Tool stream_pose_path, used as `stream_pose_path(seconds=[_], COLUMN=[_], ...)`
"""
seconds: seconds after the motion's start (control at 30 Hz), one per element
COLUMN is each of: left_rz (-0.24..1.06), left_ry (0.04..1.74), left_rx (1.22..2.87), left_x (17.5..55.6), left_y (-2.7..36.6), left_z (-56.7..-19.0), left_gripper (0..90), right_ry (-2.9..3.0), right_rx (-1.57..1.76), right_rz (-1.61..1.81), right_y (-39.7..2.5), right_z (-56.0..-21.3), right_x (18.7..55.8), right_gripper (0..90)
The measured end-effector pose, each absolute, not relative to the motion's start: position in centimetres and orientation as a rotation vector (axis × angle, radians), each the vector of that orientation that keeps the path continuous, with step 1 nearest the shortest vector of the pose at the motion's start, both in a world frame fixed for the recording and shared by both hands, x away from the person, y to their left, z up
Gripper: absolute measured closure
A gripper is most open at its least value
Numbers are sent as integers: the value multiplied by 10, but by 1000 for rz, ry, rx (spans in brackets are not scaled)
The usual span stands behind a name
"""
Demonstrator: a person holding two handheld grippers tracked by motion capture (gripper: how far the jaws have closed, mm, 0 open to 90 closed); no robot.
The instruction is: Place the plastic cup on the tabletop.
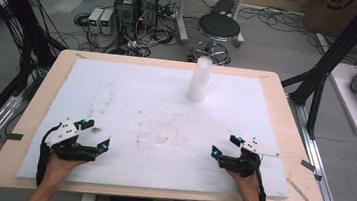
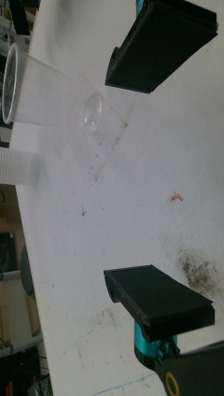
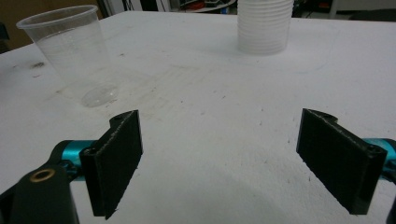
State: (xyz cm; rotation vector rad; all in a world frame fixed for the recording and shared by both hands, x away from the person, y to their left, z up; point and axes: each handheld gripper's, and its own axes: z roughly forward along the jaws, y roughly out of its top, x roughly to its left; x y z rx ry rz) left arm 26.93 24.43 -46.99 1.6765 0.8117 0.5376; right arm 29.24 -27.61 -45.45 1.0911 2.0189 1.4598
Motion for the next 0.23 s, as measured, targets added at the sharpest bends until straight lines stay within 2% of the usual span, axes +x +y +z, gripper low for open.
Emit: stream_pose_path(seconds=[0.23], left_rz=[533], left_ry=[826], left_rx=[1677], left_x=[270], left_y=[244], left_z=[-470], left_gripper=[76], right_ry=[2037], right_rx=[1119], right_rz=[1456], right_y=[-276], right_z=[-455], right_x=[295], right_gripper=[145])
